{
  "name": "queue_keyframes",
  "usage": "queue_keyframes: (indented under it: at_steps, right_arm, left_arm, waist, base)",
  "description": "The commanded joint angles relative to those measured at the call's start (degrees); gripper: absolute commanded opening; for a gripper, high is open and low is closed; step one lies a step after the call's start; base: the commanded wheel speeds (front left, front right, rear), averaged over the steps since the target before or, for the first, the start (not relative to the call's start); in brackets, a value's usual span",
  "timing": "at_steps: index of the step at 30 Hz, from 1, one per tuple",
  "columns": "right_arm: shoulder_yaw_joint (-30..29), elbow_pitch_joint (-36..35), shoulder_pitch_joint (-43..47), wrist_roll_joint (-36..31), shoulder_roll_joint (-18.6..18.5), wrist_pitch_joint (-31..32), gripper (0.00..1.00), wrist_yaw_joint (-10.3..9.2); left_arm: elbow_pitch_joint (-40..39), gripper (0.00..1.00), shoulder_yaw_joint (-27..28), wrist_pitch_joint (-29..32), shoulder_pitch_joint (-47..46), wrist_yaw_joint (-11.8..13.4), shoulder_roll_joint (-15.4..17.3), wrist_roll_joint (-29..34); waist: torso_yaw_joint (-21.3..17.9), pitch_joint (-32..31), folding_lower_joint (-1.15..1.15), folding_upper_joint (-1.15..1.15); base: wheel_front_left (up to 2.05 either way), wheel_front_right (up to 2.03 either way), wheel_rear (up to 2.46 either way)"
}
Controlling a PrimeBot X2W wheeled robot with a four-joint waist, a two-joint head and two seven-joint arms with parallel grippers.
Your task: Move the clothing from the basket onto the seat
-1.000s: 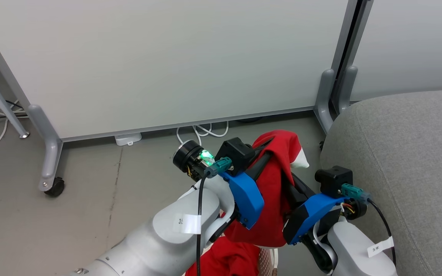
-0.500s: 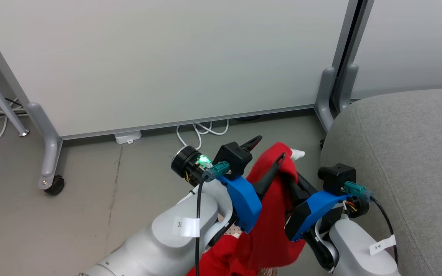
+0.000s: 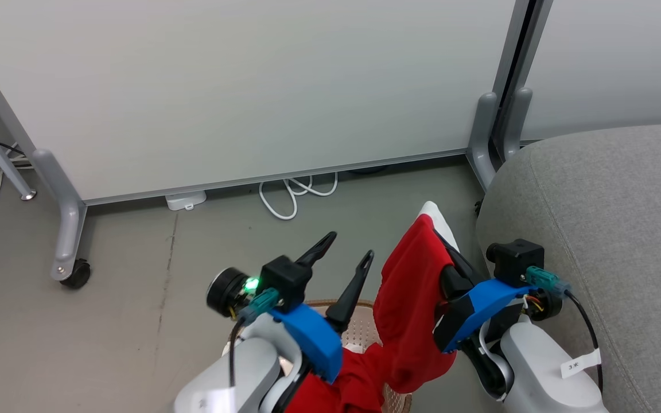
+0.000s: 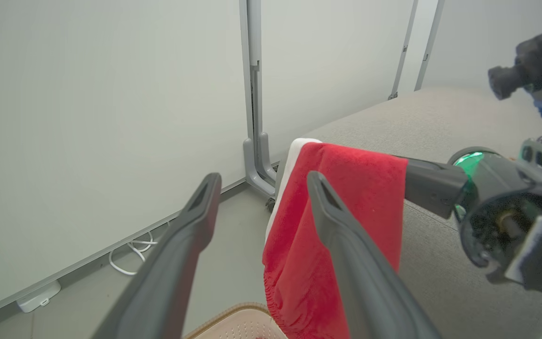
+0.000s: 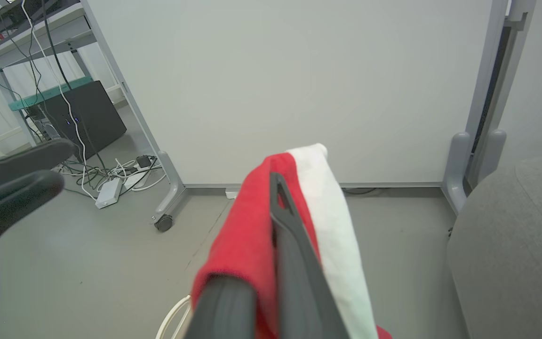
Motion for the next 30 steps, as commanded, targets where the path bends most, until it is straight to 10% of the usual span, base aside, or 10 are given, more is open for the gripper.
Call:
queue_keyframes:
  at_steps: [1,14,30]
  right_arm:
    - [-0.4,-0.3,-0.1,-0.6,-0.2,-0.3,0.0,0.03]
    - [-2.2,-2.2,1.2,-1.6,-0.2,-0.3,0.0,0.03]
    - [-2.0,-2.3,2.1,-1.2,-0.2,-0.3,0.0,0.03]
  left_arm:
    - [-1.2,1.0,1.7,-0.3,2.1,0.2,0.7,1.2]
    - [-10.5,1.0,19.8,-0.3,16.5,-4.6,1.8,13.3]
    - [-8.6,1.0,26.1,-0.3,20.1,-7.9,-1.6,19.8]
  waist:
    - [0.0,0.1,0.0,0.0]
    - [-0.2,0.4,0.0,0.0]
    - [-2.6,-0.1,0.0,0.0]
  base:
    - [0.0,0.0,0.0]
    - [0.0,0.0,0.0]
    - [0.0,0.0,0.0]
